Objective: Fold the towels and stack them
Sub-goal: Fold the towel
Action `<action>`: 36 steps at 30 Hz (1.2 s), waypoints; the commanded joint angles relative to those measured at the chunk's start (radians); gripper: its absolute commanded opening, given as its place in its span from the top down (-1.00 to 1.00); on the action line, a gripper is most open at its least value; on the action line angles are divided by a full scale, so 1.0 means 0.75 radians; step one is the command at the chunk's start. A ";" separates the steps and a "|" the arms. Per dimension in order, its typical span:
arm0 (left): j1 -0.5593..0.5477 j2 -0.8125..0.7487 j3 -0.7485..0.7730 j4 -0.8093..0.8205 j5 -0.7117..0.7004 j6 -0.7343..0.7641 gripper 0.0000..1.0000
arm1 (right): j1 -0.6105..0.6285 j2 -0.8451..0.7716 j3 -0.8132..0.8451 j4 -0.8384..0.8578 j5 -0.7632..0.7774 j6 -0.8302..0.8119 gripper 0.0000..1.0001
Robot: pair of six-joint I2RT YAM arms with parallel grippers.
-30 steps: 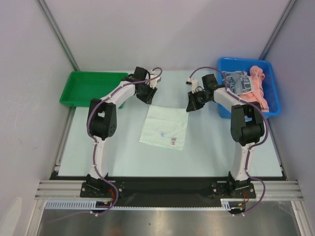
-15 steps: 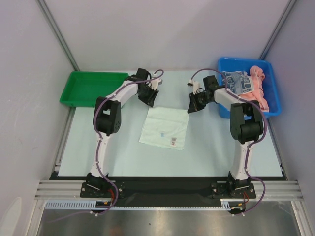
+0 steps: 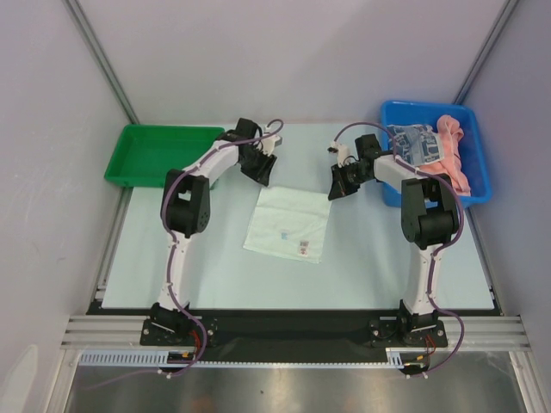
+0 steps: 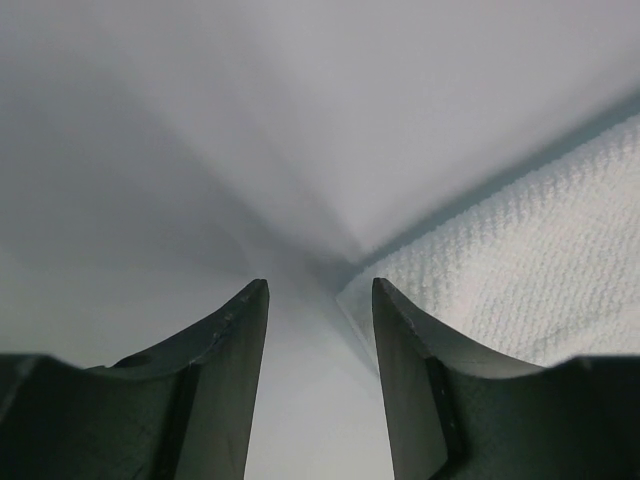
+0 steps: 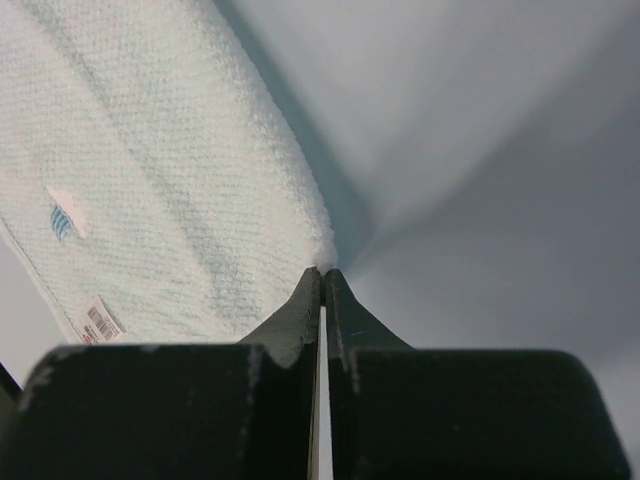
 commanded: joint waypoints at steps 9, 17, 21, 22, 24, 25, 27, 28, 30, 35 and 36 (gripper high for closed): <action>0.007 -0.174 -0.093 -0.041 0.159 0.039 0.20 | -0.007 0.006 0.054 -0.005 -0.029 -0.008 1.00; -0.022 -0.103 -0.095 -0.058 0.182 0.025 0.56 | -0.007 0.010 0.056 -0.001 -0.027 0.002 1.00; -0.022 -0.064 -0.089 -0.005 0.031 -0.045 0.56 | -0.005 0.016 0.060 -0.007 -0.006 0.002 1.00; -0.022 -0.048 -0.083 -0.004 0.021 -0.053 0.54 | -0.007 0.022 0.060 -0.011 -0.004 0.002 1.00; -0.022 -0.037 -0.068 -0.008 0.004 -0.070 0.50 | -0.005 0.024 0.058 -0.011 -0.002 0.004 1.00; -0.022 -0.031 -0.066 -0.009 -0.004 -0.072 0.48 | -0.007 0.026 0.060 -0.011 -0.002 0.004 1.00; -0.022 -0.029 -0.056 -0.006 -0.029 -0.082 0.48 | -0.007 0.026 0.058 -0.009 -0.006 0.006 1.00; -0.022 -0.029 -0.050 -0.011 -0.029 -0.080 0.46 | -0.007 0.024 0.060 -0.011 -0.006 0.006 1.00; -0.022 -0.043 -0.046 -0.009 -0.023 -0.082 0.42 | -0.007 0.026 0.058 -0.009 -0.012 0.004 1.00; -0.020 -0.100 -0.050 0.034 0.016 -0.072 0.16 | -0.007 0.034 0.060 -0.021 -0.016 -0.002 1.00; -0.020 -0.105 -0.036 0.034 0.018 -0.068 0.14 | -0.009 0.036 0.058 -0.019 -0.016 -0.004 1.00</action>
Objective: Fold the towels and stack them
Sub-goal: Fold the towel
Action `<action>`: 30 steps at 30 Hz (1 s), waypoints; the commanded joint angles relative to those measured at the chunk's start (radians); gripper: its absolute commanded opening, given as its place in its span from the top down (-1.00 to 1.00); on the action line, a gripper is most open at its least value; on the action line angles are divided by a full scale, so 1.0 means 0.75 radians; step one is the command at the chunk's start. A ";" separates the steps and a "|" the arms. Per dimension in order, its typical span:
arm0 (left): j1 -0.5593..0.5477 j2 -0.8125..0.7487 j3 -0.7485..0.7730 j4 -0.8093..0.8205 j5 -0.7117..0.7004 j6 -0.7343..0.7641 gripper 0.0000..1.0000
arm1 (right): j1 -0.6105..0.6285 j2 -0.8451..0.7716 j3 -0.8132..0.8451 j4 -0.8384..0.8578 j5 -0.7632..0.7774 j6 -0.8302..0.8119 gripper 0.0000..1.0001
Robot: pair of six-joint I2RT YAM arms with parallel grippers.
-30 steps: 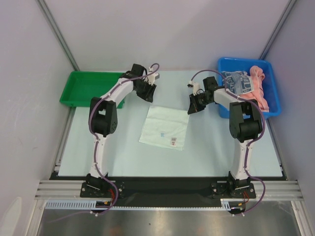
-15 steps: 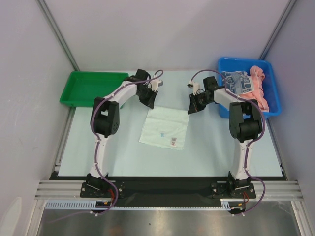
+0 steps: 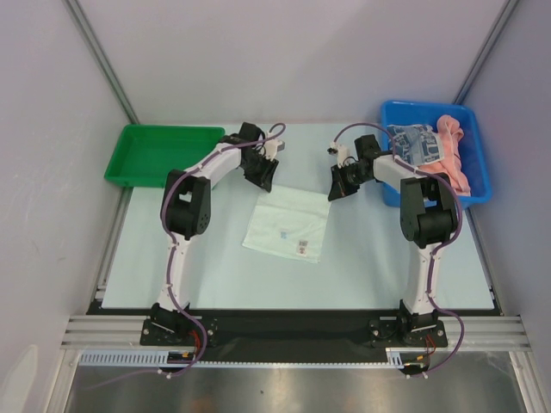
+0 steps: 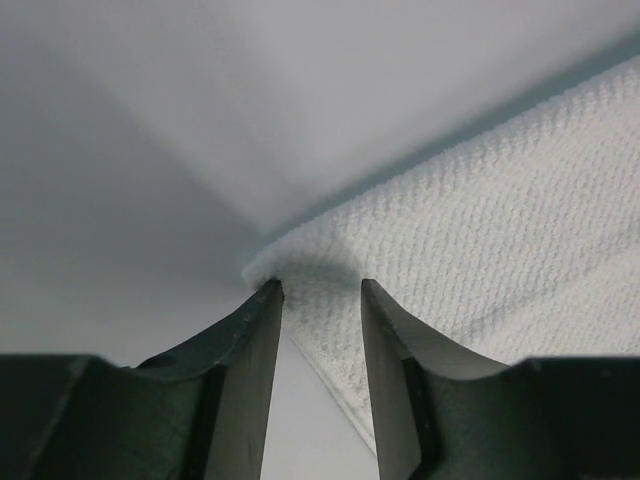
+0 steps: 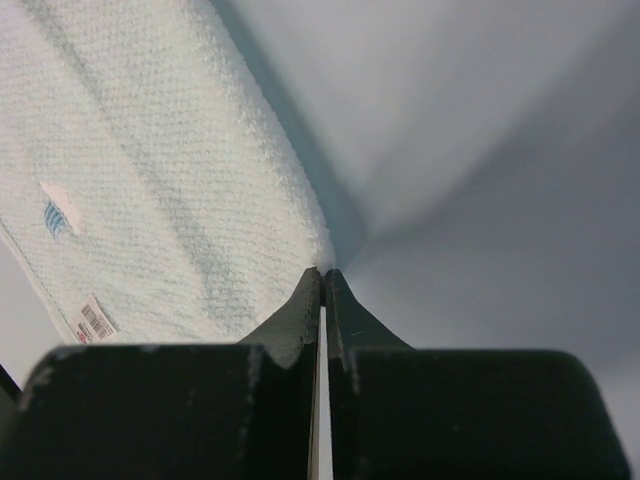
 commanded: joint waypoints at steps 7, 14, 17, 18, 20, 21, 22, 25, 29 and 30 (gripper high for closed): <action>0.015 0.011 0.155 -0.037 -0.024 0.110 0.07 | -0.006 0.021 0.056 -0.024 -0.025 -0.012 1.00; 0.023 0.043 0.167 -0.021 -0.008 0.136 0.03 | -0.008 0.029 0.064 -0.031 -0.031 -0.017 1.00; 0.023 0.096 0.220 -0.060 0.025 0.138 0.03 | -0.008 0.031 0.064 -0.033 -0.031 -0.019 1.00; 0.023 0.105 0.224 -0.066 0.037 0.140 0.03 | -0.008 0.031 0.064 -0.033 -0.031 -0.019 1.00; 0.023 0.123 0.220 -0.060 0.046 0.138 0.04 | -0.008 0.036 0.066 -0.035 -0.031 -0.021 1.00; 0.021 0.131 0.220 -0.056 0.044 0.130 0.06 | -0.008 0.038 0.072 -0.037 -0.031 -0.023 1.00; 0.021 0.143 0.238 -0.082 0.042 0.132 0.08 | -0.008 0.040 0.074 -0.039 -0.031 -0.023 1.00; 0.021 0.156 0.265 -0.088 0.044 0.130 0.34 | -0.008 0.046 0.078 -0.045 -0.029 -0.027 1.00; 0.021 0.135 0.265 -0.099 0.060 0.122 0.99 | -0.006 0.038 0.080 -0.049 -0.012 -0.025 1.00; 0.019 0.113 0.263 -0.101 0.064 0.118 0.99 | -0.004 0.030 0.080 -0.049 -0.006 -0.025 1.00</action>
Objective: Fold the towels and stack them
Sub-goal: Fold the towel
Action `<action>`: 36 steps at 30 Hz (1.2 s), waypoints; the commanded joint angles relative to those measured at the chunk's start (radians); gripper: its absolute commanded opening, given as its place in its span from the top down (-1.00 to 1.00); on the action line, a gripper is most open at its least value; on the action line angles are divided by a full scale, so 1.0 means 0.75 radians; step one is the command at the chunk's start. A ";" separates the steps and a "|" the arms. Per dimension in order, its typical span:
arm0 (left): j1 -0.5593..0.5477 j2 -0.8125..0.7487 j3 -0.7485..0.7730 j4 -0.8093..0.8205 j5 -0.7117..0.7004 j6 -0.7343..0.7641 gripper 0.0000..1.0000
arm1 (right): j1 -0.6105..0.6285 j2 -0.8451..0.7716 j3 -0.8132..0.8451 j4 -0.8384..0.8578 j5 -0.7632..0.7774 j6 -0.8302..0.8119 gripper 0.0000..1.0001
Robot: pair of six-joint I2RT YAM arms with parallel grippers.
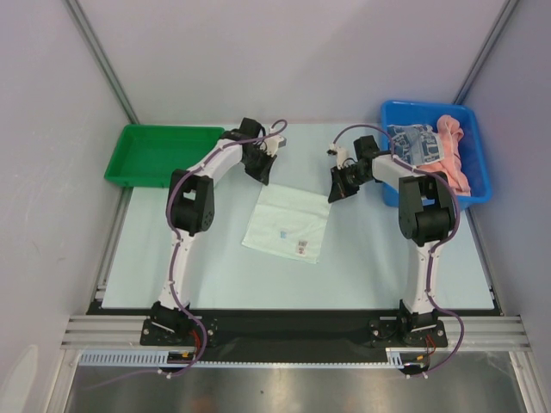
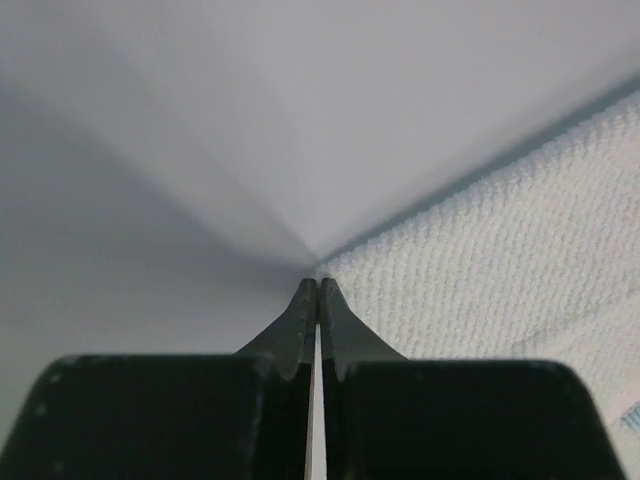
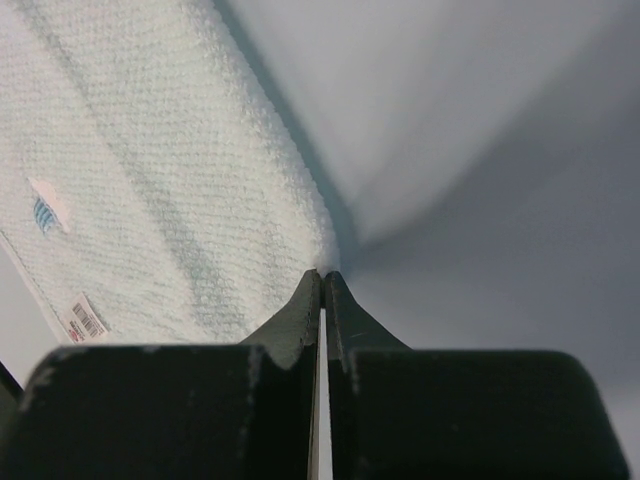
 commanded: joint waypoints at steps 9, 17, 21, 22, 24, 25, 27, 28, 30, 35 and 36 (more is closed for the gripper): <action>0.005 -0.289 -0.200 0.134 0.029 -0.064 1.00 | 0.064 -0.203 -0.039 0.002 0.112 0.022 1.00; 0.005 -0.536 -0.513 0.222 0.002 -0.093 0.99 | 0.175 -0.426 -0.211 0.013 0.245 0.089 1.00; 0.005 -0.676 -0.703 0.308 -0.043 -0.132 0.99 | 0.257 -0.532 -0.337 0.006 0.345 0.132 1.00; 0.003 -0.702 -0.777 0.325 -0.045 -0.140 0.99 | 0.271 -0.553 -0.360 0.007 0.355 0.142 1.00; 0.003 -0.788 -0.845 0.362 -0.049 -0.162 0.99 | 0.300 -0.602 -0.419 0.015 0.380 0.171 1.00; 0.003 -0.815 -0.908 0.374 -0.049 -0.173 0.99 | 0.308 -0.616 -0.434 0.011 0.386 0.181 1.00; 0.003 -0.898 -0.971 0.402 -0.053 -0.197 0.99 | 0.330 -0.659 -0.476 0.000 0.408 0.208 1.00; 0.003 -0.925 -1.028 0.411 -0.065 -0.201 0.99 | 0.334 -0.675 -0.491 0.000 0.413 0.236 1.00; 0.003 -0.992 -1.080 0.417 -0.063 -0.226 0.99 | 0.363 -0.728 -0.534 0.002 0.421 0.259 1.00; -0.009 -1.087 -1.231 0.415 -0.047 -0.277 0.99 | 0.428 -0.800 -0.675 0.025 0.433 0.353 1.00; -0.013 -1.099 -1.250 0.415 -0.043 -0.293 0.99 | 0.441 -0.812 -0.697 0.033 0.441 0.361 1.00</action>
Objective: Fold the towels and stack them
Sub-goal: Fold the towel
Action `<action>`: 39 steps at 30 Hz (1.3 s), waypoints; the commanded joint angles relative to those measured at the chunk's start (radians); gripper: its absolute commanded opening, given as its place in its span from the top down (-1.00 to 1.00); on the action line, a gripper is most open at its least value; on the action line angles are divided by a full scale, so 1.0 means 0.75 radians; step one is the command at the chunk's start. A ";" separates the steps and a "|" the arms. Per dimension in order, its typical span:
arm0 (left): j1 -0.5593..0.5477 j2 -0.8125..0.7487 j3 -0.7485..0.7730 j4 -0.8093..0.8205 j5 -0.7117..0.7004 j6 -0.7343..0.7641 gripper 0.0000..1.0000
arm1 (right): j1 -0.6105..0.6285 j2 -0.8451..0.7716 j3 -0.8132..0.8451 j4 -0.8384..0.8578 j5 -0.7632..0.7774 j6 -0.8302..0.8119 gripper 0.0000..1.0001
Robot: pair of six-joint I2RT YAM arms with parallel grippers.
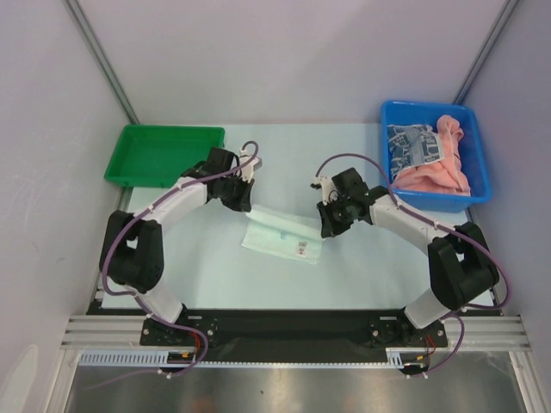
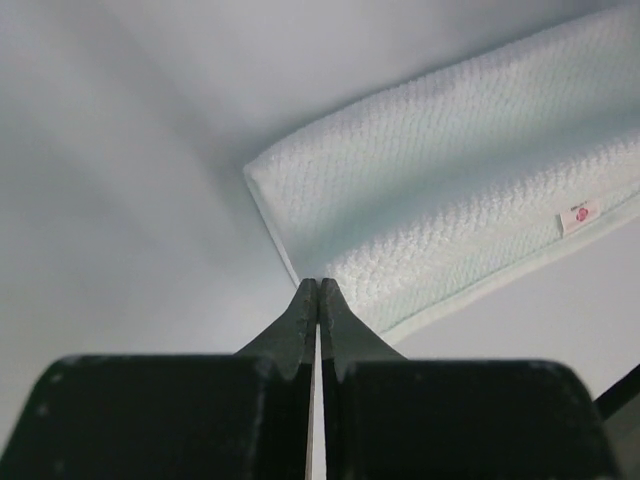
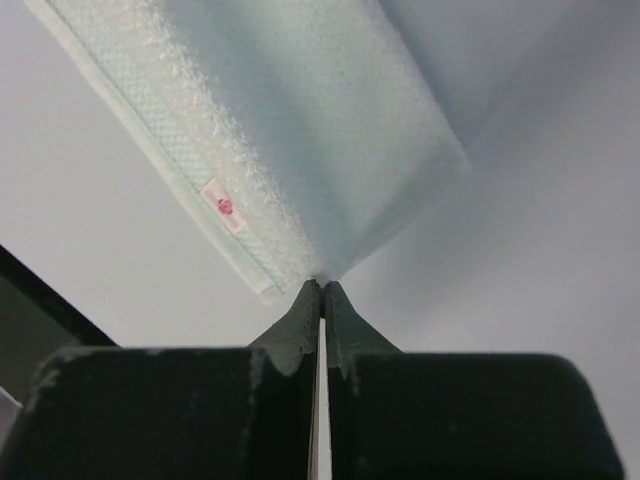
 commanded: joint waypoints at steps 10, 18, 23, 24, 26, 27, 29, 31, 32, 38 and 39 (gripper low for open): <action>-0.049 -0.200 -0.278 0.048 -0.083 -0.160 1.00 | 0.089 -0.157 -0.195 0.023 0.039 0.206 1.00; -0.068 -0.192 -0.315 0.017 -0.142 -0.220 0.99 | 0.134 -0.145 -0.255 0.086 0.018 0.290 1.00; -0.072 -0.182 -0.303 0.001 -0.169 -0.232 0.81 | 0.155 -0.137 -0.267 0.105 0.014 0.330 0.92; -0.072 -0.178 -0.299 -0.010 -0.173 -0.236 0.74 | 0.155 -0.135 -0.269 0.101 0.008 0.333 0.80; -0.076 -0.178 -0.285 -0.044 -0.221 -0.244 0.47 | 0.155 -0.133 -0.251 0.068 0.000 0.341 0.65; -0.078 -0.182 -0.277 -0.055 -0.264 -0.252 0.33 | 0.155 -0.141 -0.242 0.050 0.000 0.343 0.55; -0.078 -0.192 -0.222 -0.120 -0.415 -0.283 0.24 | 0.155 -0.176 -0.214 -0.005 -0.026 0.371 0.50; -0.080 -0.206 -0.134 -0.187 -0.453 -0.309 0.20 | 0.155 -0.231 -0.189 -0.044 -0.037 0.404 0.50; -0.084 -0.220 -0.097 -0.204 -0.412 -0.320 0.21 | 0.157 -0.247 -0.175 -0.044 -0.043 0.447 0.55; -0.180 -0.298 -0.090 -0.079 -0.271 -0.428 0.03 | 0.155 -0.188 -0.156 0.125 -0.078 0.557 0.64; -0.192 -0.290 -0.149 -0.045 -0.164 -0.449 0.05 | 0.155 -0.168 -0.169 0.150 -0.082 0.574 0.64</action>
